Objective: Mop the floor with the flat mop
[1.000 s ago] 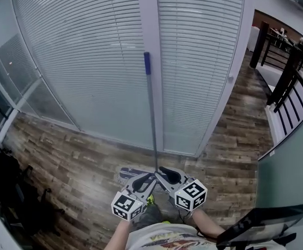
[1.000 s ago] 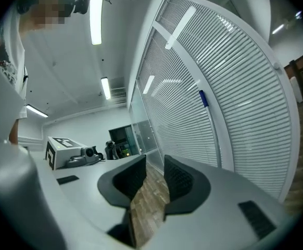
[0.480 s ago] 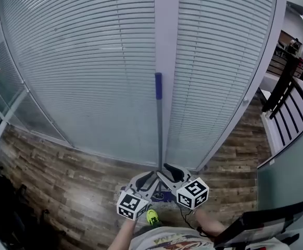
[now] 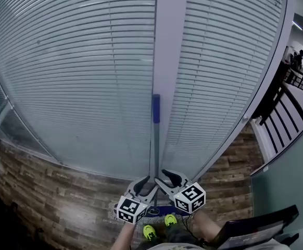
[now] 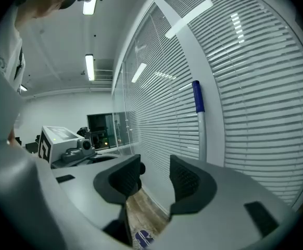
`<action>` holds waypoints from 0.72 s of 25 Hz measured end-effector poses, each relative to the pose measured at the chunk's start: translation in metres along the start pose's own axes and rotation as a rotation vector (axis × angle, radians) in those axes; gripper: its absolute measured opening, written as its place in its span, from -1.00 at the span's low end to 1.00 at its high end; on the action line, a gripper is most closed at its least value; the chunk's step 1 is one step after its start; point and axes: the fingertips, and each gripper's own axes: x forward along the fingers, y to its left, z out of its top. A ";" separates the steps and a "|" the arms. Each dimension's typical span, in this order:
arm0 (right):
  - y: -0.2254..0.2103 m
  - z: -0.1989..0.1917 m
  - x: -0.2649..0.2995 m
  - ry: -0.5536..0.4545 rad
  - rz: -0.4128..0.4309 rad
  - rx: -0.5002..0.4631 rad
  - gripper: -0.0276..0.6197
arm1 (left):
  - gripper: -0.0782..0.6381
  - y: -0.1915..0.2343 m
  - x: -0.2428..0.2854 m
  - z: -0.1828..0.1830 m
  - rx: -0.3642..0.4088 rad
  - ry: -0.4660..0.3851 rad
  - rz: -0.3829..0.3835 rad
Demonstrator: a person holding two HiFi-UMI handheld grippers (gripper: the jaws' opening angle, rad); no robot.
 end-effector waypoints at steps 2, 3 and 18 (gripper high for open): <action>-0.014 0.000 0.009 -0.001 -0.005 -0.010 -0.44 | -0.33 0.008 0.019 -0.001 0.019 0.006 -0.010; -0.022 0.000 0.013 -0.003 -0.009 -0.018 -0.44 | -0.32 0.011 0.028 -0.001 0.031 0.005 -0.011; -0.145 0.087 0.094 -0.087 -0.008 -0.073 -0.39 | -0.24 0.133 0.168 0.075 0.130 -0.030 0.164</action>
